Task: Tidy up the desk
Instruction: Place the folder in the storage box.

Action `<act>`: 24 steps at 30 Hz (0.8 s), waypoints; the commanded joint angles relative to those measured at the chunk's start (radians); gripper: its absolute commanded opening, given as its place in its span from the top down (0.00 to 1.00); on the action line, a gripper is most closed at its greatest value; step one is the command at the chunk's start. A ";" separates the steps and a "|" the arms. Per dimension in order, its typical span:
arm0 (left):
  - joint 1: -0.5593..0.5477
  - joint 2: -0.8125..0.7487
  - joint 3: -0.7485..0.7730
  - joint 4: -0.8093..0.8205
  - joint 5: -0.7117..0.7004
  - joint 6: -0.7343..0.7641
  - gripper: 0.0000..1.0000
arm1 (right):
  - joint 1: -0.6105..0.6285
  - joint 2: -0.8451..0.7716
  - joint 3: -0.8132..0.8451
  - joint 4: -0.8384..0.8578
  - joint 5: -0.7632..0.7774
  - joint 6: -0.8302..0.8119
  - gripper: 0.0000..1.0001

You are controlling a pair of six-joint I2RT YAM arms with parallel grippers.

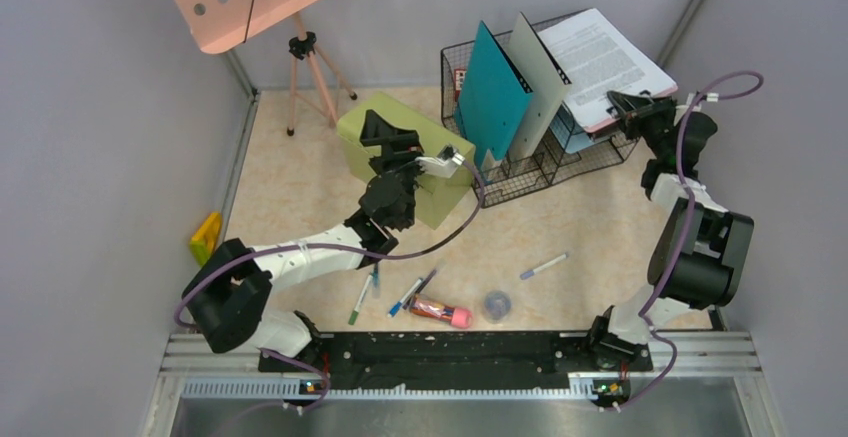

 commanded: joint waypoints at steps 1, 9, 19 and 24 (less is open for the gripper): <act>0.007 0.000 0.038 0.064 -0.006 0.001 0.02 | 0.029 -0.047 0.037 -0.019 -0.049 -0.040 1.00; 0.010 -0.009 0.026 0.067 -0.005 -0.009 0.02 | 0.030 -0.075 0.057 -0.145 -0.059 -0.103 1.00; 0.014 -0.011 0.016 0.071 -0.005 -0.017 0.02 | 0.038 -0.085 0.053 -0.170 -0.074 -0.111 0.97; 0.016 -0.010 0.021 0.072 -0.005 -0.017 0.02 | 0.054 -0.113 0.019 -0.171 -0.060 -0.103 0.91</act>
